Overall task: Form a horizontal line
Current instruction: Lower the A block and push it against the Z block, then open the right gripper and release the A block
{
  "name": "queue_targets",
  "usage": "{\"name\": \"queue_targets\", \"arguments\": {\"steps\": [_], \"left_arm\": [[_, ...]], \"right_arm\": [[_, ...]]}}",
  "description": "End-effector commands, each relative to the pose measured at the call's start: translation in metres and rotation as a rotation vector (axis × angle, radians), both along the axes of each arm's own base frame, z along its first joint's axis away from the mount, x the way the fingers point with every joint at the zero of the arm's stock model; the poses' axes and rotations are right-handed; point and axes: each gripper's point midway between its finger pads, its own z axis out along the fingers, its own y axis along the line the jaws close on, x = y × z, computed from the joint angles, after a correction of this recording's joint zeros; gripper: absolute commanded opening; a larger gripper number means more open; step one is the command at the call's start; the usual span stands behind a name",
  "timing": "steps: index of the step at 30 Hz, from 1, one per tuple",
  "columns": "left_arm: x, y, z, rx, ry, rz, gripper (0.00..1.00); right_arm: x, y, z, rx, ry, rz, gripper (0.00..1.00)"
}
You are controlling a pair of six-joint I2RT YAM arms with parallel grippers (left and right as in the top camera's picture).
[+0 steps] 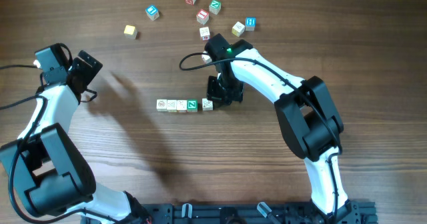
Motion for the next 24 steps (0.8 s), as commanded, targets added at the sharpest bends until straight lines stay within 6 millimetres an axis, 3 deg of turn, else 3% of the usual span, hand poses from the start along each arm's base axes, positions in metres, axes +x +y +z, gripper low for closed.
{"name": "queue_targets", "arguments": {"steps": [1, 11, 15, 24], "left_arm": [[0.002, 0.004, 0.001, 0.007, -0.002, 0.007, 1.00], [0.002, 0.004, 0.001, 0.007, -0.002, 0.007, 1.00], [0.002, 0.004, 0.001, 0.007, -0.002, 0.007, 1.00], [0.002, 0.004, 0.001, 0.007, -0.002, 0.007, 1.00]], "right_arm": [[-0.006, 0.013, -0.005, 0.061, 0.042, -0.002, 0.04], [-0.004, 0.017, -0.005, 0.069, 0.027, 0.010, 0.06], [0.006, 0.004, -0.011, -0.009, -0.041, 0.033, 0.09], [0.014, 0.008, -0.010, 0.009, -0.080, 0.039, 0.09]]}}
